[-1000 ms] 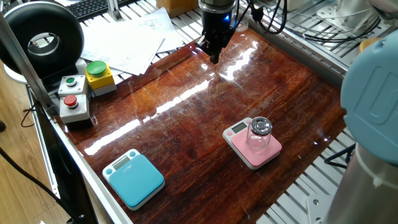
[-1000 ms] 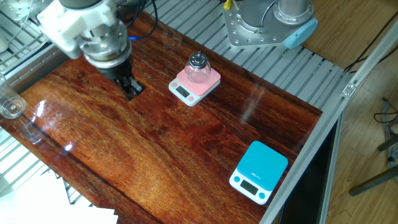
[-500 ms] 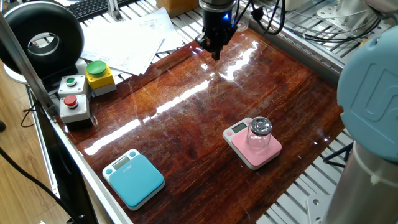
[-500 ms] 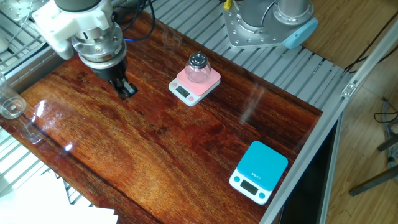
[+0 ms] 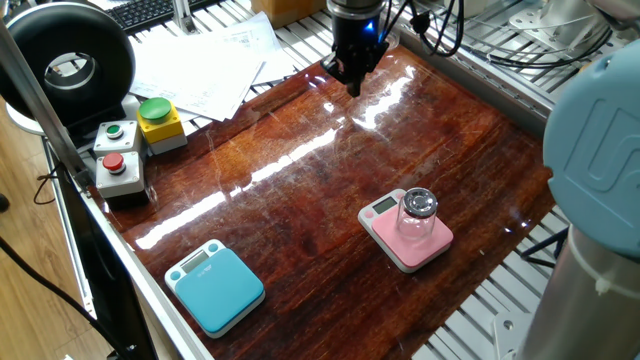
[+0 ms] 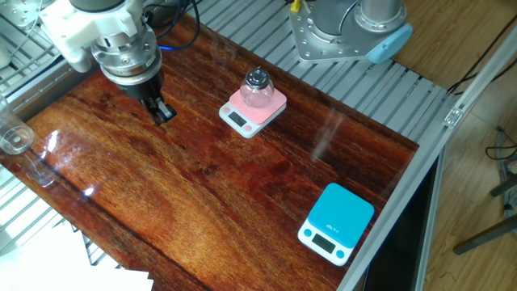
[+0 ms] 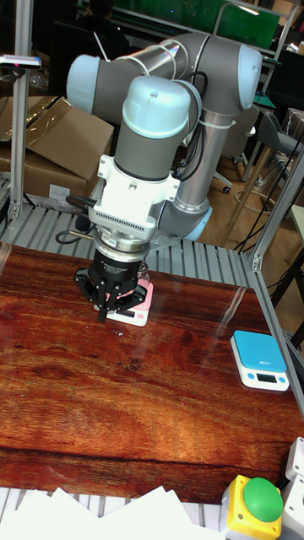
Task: Place the block on the scale
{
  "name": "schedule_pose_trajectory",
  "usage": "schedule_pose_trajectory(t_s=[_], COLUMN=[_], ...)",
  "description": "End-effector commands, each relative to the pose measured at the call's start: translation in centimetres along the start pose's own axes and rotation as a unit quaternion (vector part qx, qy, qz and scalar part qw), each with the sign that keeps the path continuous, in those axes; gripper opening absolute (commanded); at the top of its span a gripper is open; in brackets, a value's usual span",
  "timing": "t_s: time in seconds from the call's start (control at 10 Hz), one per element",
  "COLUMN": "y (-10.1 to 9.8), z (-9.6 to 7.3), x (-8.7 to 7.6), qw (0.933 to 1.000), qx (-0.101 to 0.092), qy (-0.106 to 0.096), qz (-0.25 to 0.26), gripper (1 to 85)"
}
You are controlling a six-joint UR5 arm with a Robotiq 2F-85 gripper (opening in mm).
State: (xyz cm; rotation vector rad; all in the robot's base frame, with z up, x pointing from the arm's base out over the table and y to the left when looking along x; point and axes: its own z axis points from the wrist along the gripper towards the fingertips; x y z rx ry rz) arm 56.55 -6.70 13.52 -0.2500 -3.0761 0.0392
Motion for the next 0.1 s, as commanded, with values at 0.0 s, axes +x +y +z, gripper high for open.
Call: schedule_pose_trajectory(t_s=[0.0], y=[-0.18], z=[0.10], x=[0.16], qw=[1.0000], qx=[-0.003], qy=[-0.001], qz=[-0.004], gripper=[1.0])
